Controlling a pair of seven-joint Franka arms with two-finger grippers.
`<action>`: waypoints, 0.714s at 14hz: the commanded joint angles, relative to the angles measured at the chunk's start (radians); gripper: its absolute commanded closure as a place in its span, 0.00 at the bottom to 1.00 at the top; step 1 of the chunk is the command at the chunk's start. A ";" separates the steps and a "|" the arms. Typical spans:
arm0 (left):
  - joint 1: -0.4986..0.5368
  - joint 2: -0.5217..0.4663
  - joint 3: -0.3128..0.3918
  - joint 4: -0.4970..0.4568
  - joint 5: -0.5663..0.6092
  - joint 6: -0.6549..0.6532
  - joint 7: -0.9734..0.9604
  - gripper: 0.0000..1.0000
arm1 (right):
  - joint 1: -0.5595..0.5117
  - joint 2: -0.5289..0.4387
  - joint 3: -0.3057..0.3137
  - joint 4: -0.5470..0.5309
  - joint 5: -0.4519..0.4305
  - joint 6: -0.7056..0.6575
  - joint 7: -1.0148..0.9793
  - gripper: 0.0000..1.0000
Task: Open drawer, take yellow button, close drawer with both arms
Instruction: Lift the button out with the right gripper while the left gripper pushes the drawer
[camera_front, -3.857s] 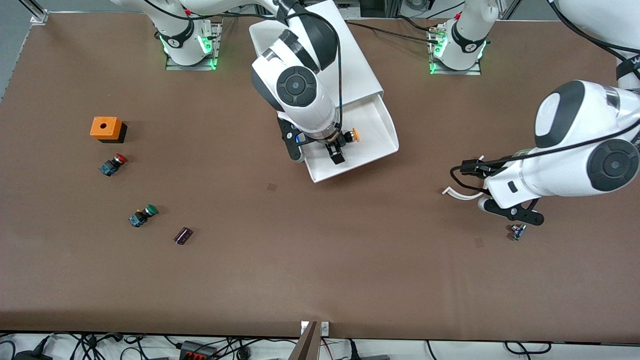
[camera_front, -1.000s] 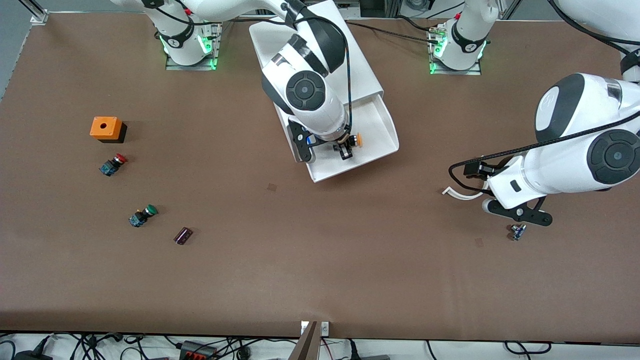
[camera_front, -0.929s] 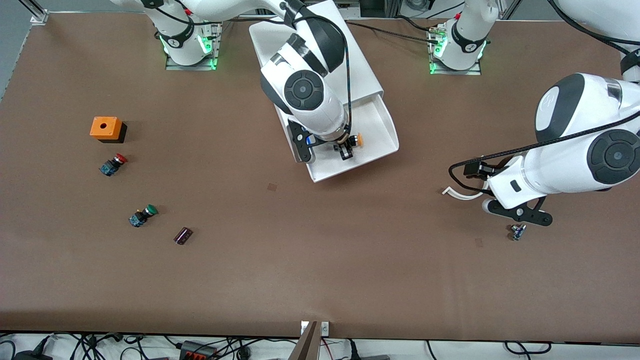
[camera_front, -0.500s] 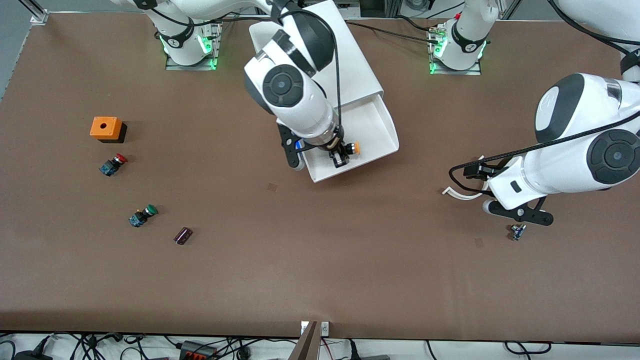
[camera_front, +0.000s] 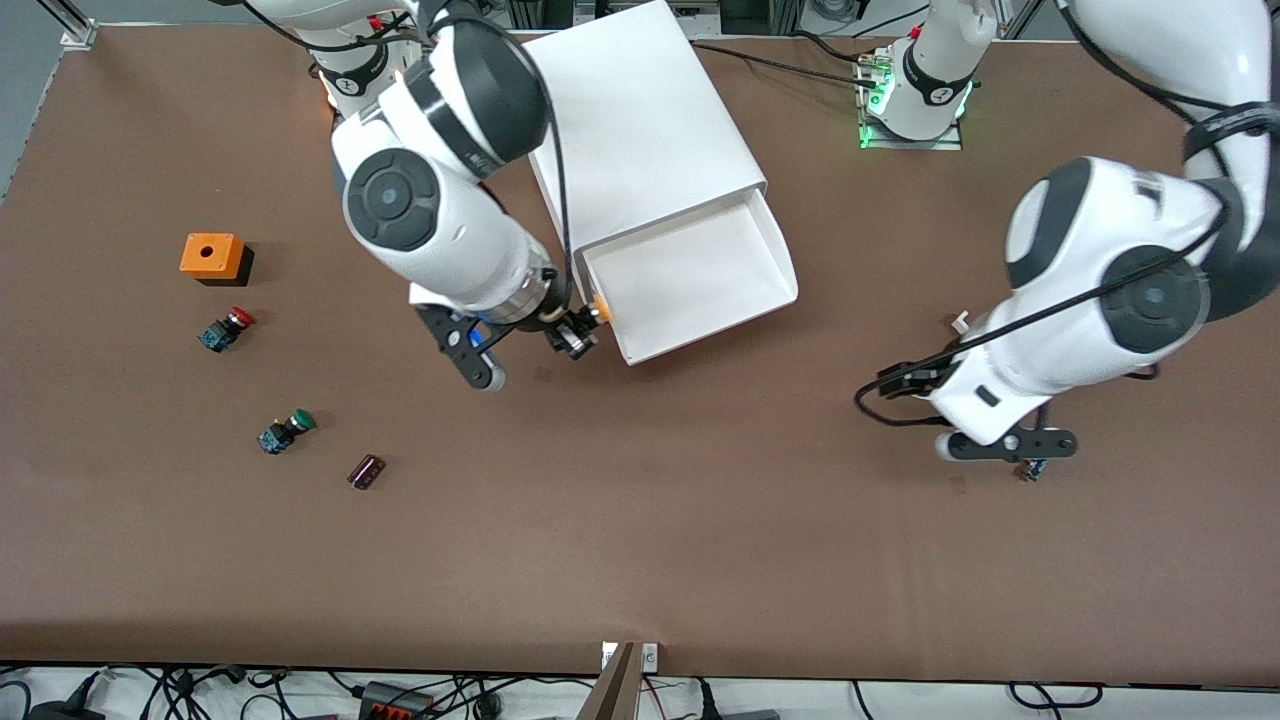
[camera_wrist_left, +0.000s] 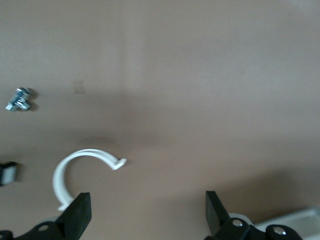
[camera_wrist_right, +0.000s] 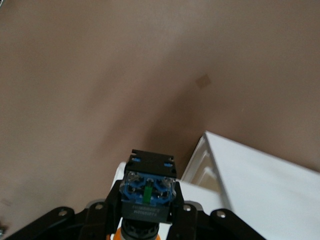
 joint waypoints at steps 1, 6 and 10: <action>-0.073 0.033 0.001 -0.005 0.024 0.079 -0.211 0.00 | -0.065 -0.052 0.006 -0.110 -0.026 -0.012 -0.244 0.90; -0.171 0.056 -0.001 -0.095 0.015 0.226 -0.421 0.00 | -0.219 -0.087 0.006 -0.296 -0.052 0.005 -0.721 0.90; -0.231 0.040 -0.004 -0.161 0.015 0.237 -0.487 0.00 | -0.260 -0.142 0.003 -0.507 -0.130 0.163 -0.887 0.90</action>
